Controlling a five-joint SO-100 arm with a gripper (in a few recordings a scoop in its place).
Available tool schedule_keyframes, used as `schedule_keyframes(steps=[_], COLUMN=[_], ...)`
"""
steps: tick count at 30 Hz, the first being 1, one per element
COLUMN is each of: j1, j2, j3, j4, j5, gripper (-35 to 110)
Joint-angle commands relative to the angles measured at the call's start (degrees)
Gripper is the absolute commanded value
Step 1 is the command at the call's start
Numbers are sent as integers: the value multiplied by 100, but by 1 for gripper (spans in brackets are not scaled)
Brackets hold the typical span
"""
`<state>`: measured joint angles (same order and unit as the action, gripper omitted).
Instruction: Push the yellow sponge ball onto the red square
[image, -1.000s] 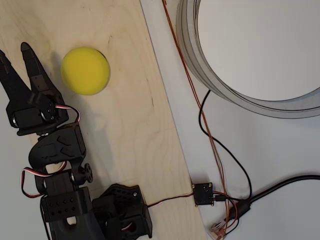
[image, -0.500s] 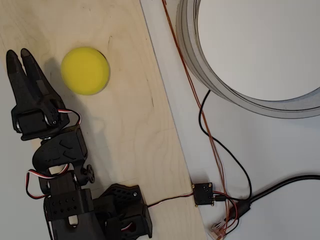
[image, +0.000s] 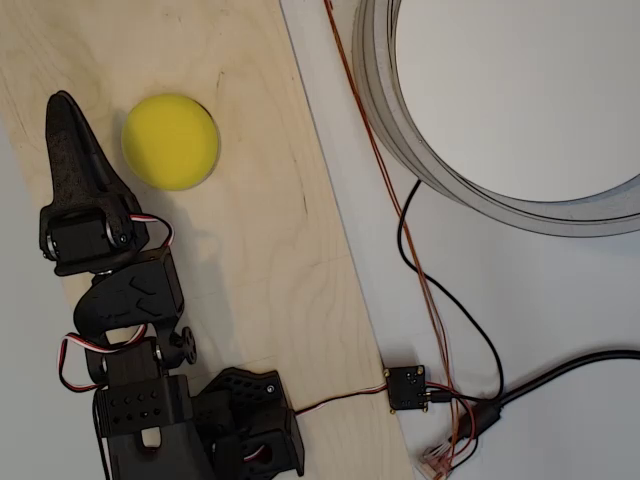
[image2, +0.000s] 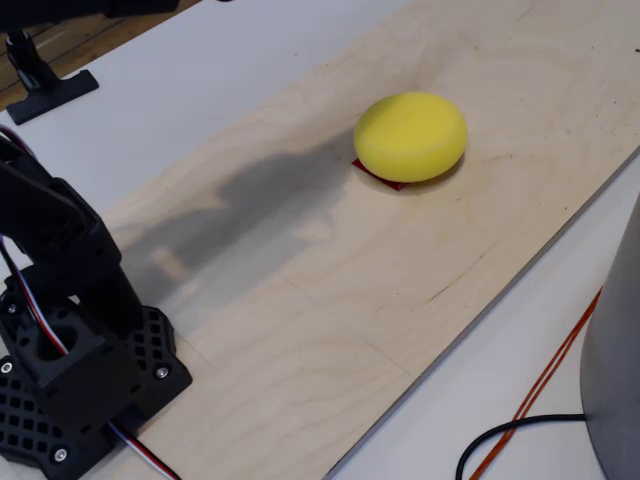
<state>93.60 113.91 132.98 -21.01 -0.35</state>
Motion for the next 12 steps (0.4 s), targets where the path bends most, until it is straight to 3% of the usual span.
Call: schedule_keyframes(steps=[1,12], j1=[123,105], j2=[9,-44], j3=[-264,-246], j4=[-114,-114], j5=[9,149], gripper=[-1,-1])
